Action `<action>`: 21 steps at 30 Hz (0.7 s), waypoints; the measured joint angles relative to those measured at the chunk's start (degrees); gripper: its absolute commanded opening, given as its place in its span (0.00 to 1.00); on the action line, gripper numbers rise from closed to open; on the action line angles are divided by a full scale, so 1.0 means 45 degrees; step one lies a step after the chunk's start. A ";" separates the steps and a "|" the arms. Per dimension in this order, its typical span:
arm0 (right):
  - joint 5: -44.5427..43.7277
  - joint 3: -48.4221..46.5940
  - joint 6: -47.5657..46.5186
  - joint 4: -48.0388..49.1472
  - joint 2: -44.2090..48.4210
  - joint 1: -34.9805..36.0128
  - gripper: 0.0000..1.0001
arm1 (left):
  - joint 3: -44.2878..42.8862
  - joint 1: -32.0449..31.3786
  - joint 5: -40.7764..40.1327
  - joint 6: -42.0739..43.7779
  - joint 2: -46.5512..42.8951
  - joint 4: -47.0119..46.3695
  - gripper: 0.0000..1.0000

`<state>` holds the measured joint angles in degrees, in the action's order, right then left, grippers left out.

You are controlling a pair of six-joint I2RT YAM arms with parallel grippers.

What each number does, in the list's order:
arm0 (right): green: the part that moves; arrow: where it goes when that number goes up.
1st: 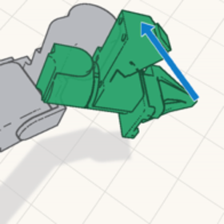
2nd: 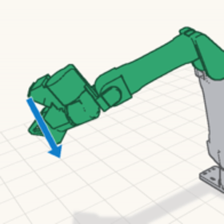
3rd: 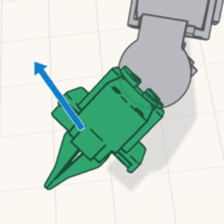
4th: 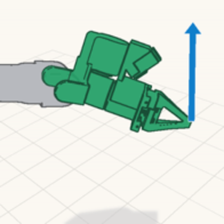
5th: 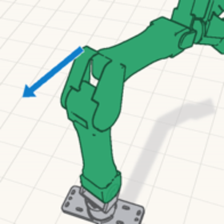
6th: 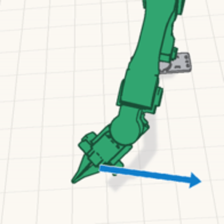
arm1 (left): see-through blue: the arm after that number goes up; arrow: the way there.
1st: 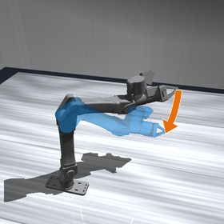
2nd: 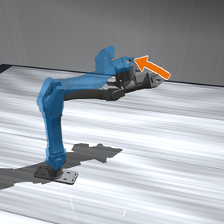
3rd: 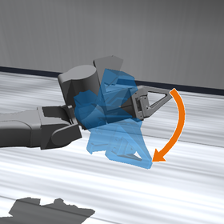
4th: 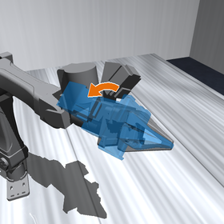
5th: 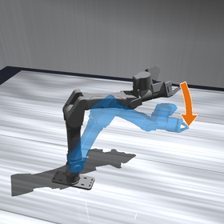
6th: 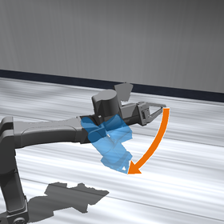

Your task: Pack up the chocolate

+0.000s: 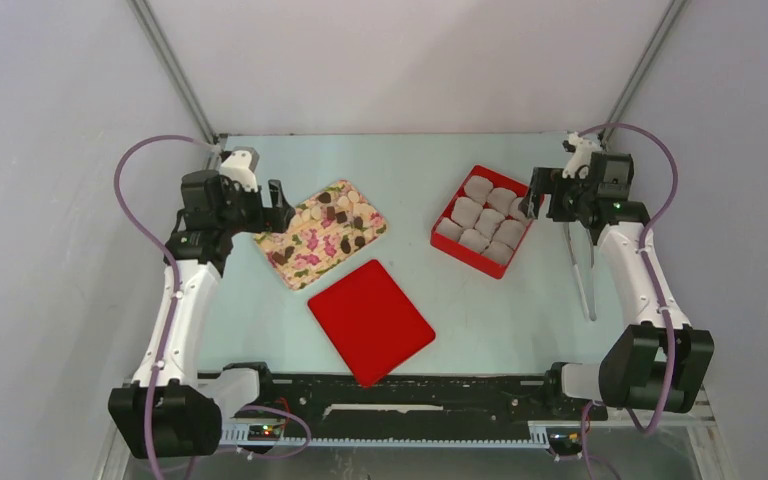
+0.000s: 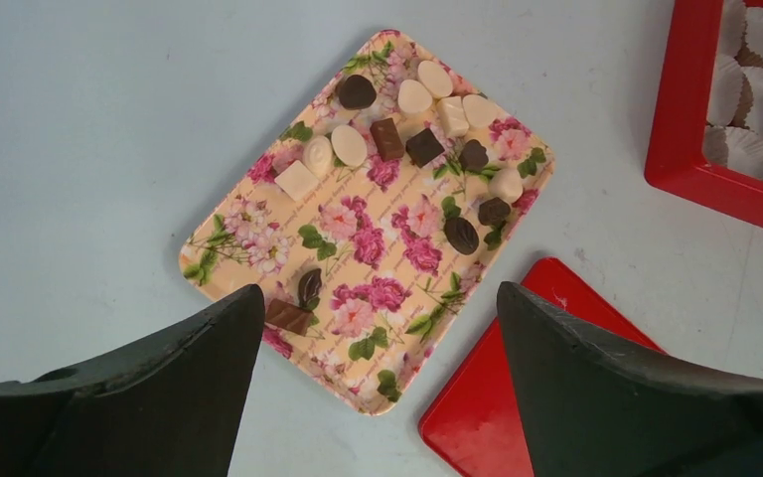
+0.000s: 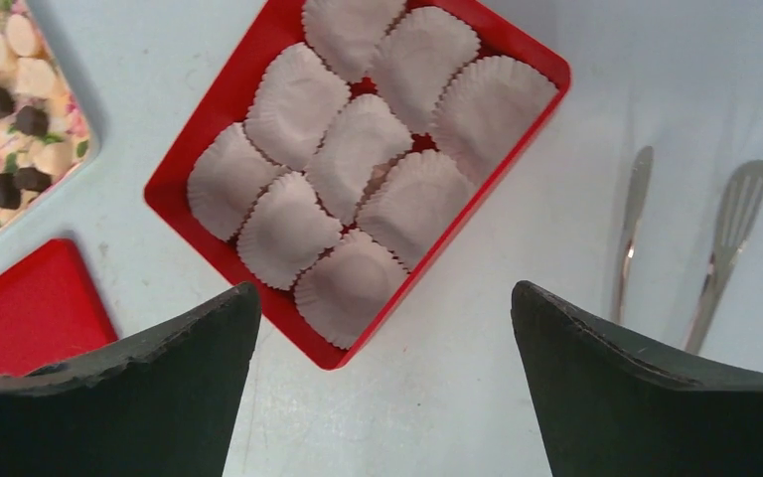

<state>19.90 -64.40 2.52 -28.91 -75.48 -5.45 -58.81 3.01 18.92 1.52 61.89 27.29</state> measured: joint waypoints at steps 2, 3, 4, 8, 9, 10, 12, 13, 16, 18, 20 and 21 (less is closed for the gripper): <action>-0.0316 0.0005 -0.0039 -0.0044 0.0000 -0.0058 0.99 | 0.0000 -0.0058 0.0063 0.0053 -0.0029 -0.0039 0.92; -0.0423 0.0019 -0.0151 -0.0063 0.0000 -0.0121 1.00 | 0.0000 -0.0107 0.0092 0.0112 -0.0039 -0.0049 0.92; -0.0466 0.0039 -0.0291 -0.0102 0.0000 -0.0228 0.99 | 0.0000 -0.0180 0.0112 0.0155 -0.0053 -0.0049 0.92; -0.0359 0.0063 -0.1146 -0.0471 0.0000 -0.1200 0.96 | 0.0058 -0.0491 0.0189 0.0427 -0.0189 -0.0053 0.92; -0.0379 0.0063 -0.1321 -0.0568 -0.0005 -0.1462 0.94 | 0.0102 -0.0612 0.0175 0.0471 -0.0243 -0.0053 0.92; -0.0384 0.0063 -0.1477 -0.0709 -0.0039 -0.1797 0.91 | 0.0146 -0.0738 0.0185 0.0505 -0.0277 -0.0058 0.91; -0.0447 0.0024 -0.1729 -0.0967 -0.0214 -0.2336 0.84 | 0.0223 -0.1078 0.0170 0.0631 -0.0340 -0.0039 0.91; -0.0525 -0.0044 -0.1831 -0.1161 -0.0413 -0.2633 0.80 | 0.0253 -0.1229 0.0170 0.0690 -0.0359 -0.0039 0.91; -0.0806 -0.0248 -0.2040 -0.1564 -0.1209 -0.3400 0.64 | 0.0335 -0.1651 0.0151 0.0967 -0.0476 -0.0010 0.90; -0.0855 -0.0257 -0.2157 -0.1715 -0.1603 -0.3818 0.58 | 0.0359 -0.1880 0.0160 0.1166 -0.0578 0.0058 0.89; -0.0869 -0.0257 -0.2215 -0.1885 -0.1889 -0.4245 0.57 | 0.0359 -0.2113 0.0131 0.1457 -0.0675 0.0141 0.90; -0.0899 -0.0262 -0.2234 -0.1943 -0.1991 -0.4405 0.58 | 0.0359 -0.2225 0.0117 0.1583 -0.0704 0.0189 0.90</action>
<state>15.86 -65.58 -7.53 -37.65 -84.44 -25.28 -57.19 -7.01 19.44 8.64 58.72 28.14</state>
